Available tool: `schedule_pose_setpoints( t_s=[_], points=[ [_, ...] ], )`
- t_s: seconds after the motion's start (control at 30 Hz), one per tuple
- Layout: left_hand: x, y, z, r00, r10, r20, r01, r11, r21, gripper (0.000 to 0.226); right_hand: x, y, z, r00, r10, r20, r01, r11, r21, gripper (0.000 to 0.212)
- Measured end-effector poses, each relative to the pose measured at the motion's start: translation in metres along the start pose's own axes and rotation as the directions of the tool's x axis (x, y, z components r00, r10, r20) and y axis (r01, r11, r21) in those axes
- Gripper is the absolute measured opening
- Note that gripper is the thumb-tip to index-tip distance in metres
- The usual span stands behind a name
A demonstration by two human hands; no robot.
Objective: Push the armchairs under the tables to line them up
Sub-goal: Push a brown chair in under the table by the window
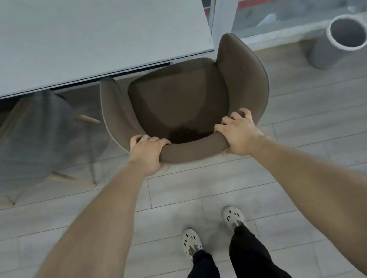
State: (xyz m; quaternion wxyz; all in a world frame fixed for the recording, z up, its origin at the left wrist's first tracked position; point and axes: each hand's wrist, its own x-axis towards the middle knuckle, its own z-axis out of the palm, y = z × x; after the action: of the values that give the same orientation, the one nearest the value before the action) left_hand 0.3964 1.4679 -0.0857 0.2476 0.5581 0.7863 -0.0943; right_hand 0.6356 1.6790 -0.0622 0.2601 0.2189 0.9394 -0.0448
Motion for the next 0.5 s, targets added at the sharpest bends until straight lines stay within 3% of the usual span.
schedule_pose_setpoints(
  t_s=[0.5],
  points=[
    [0.034, 0.014, -0.021, 0.995, -0.104, 0.006, 0.104, 0.994, -0.028, 0.07, 0.039, 0.045, -0.023, 0.996, -0.083, -0.025, 0.082, 0.996, -0.04, 0.071]
  ],
)
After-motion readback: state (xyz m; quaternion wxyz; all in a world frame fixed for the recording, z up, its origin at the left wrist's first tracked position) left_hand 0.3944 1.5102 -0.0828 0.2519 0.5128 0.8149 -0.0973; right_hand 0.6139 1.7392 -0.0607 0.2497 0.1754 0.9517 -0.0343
